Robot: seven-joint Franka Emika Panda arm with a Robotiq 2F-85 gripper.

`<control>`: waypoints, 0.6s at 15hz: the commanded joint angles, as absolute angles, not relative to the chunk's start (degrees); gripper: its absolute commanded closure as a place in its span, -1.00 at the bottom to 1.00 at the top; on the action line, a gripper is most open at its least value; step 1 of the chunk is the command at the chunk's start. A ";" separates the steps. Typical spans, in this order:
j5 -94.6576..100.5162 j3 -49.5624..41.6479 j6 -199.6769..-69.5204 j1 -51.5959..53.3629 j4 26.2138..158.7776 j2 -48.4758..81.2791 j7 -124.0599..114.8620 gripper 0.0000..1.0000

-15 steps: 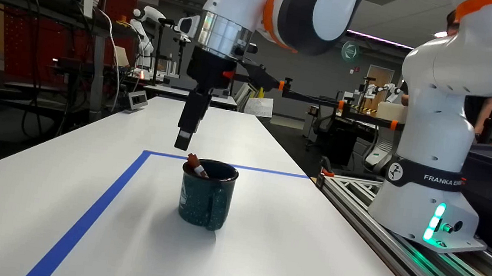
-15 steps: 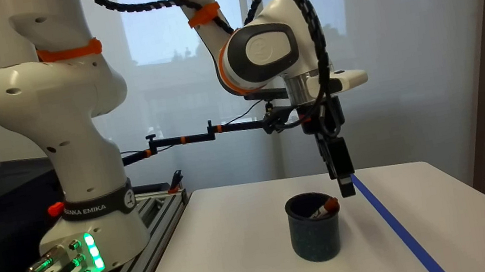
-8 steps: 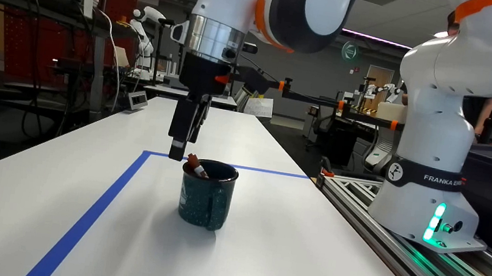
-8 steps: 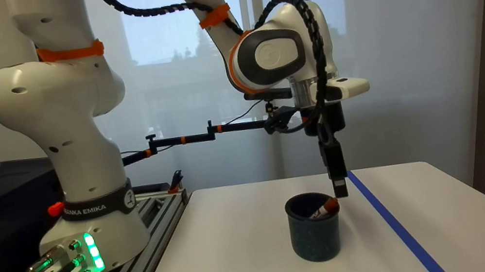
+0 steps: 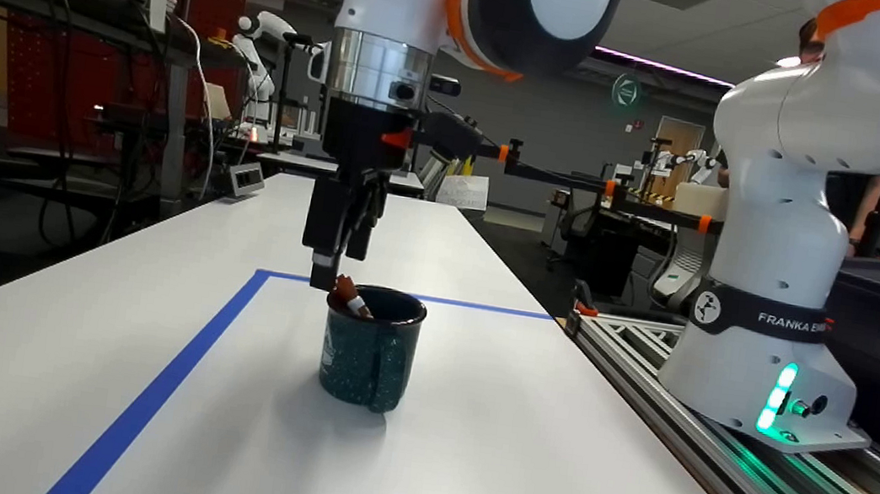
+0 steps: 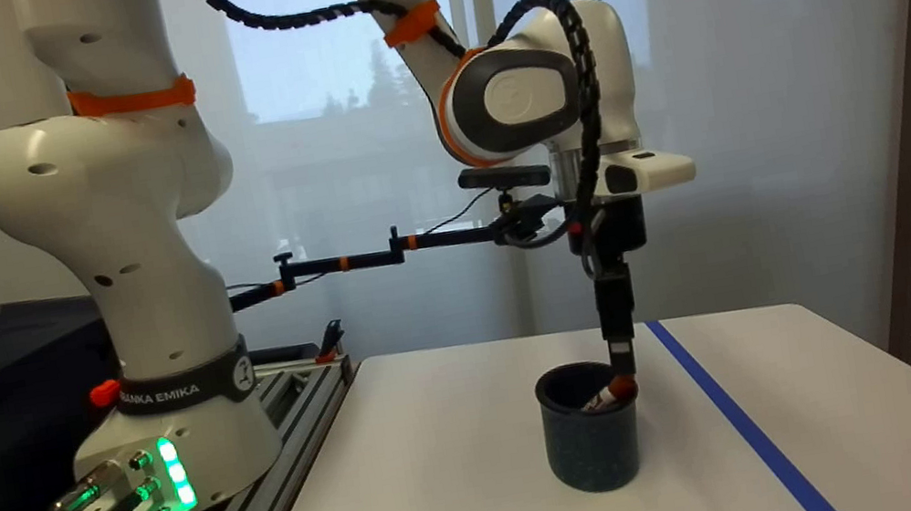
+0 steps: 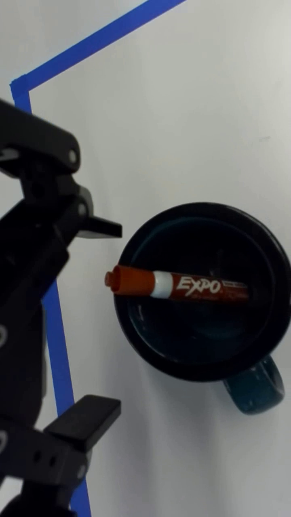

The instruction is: Remove the marker from the cup and put it on the table

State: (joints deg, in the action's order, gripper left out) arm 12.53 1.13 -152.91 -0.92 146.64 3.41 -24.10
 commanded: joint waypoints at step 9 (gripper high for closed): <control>11.50 -0.90 -150.94 0.17 146.05 4.31 -26.88 0.28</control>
State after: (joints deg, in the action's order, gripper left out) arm 12.42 -0.24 -152.33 -0.86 146.69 4.11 -26.02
